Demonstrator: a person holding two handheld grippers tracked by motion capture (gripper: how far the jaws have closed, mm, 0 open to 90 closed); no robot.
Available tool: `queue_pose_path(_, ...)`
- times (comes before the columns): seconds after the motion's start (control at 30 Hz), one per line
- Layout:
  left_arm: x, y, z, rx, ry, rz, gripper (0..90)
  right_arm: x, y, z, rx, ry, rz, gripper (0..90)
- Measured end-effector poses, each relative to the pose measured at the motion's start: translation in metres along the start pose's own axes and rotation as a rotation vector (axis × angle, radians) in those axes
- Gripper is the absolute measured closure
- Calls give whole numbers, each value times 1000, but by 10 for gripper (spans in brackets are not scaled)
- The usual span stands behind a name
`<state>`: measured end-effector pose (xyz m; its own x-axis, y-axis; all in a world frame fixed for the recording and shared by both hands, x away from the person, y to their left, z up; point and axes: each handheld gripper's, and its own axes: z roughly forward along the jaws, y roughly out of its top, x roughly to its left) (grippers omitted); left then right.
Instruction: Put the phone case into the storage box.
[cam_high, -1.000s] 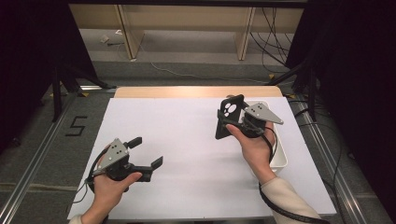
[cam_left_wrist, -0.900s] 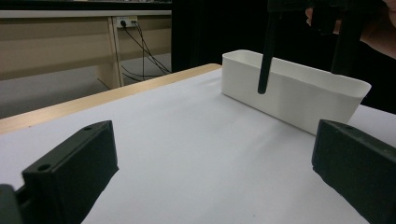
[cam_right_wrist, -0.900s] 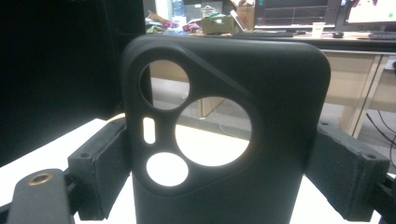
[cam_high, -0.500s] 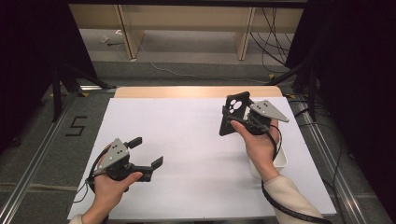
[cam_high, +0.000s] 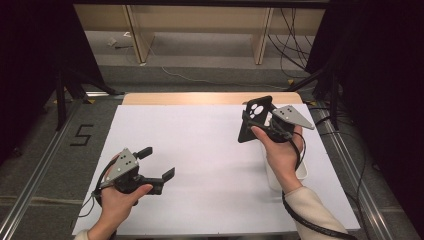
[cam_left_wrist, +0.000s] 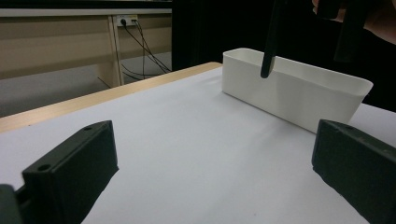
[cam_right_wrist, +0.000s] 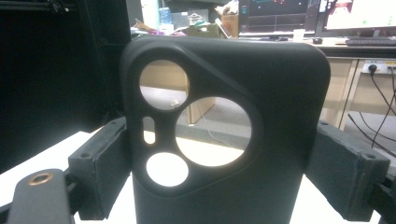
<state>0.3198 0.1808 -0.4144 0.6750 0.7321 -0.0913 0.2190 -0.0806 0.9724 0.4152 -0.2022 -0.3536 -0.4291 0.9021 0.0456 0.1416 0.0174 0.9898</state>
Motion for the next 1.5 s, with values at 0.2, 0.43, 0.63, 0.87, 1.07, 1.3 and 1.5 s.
queue_pose_path(0.2,0,0,0,1,-2,-1,0,-4,2,-1,-4,-10,8,151)
queue_pose_path(0.43,0,0,0,0,-2,-1,0,-8,4,-3,-7,-23,14,151)
queue_pose_path(0.63,0,0,0,1,-2,0,0,-12,5,-4,-11,-33,23,151)
queue_pose_path(0.87,0,0,0,1,-1,0,0,-15,6,-5,-12,-40,27,151)
queue_pose_path(1.07,0,0,0,0,-1,1,0,-20,7,-6,-20,-52,33,152)
queue_pose_path(1.3,0,0,0,0,0,2,0,-24,8,-6,-19,-63,35,151)
queue_pose_path(1.5,0,0,0,-2,2,0,0,-27,8,-7,-21,-74,39,151)
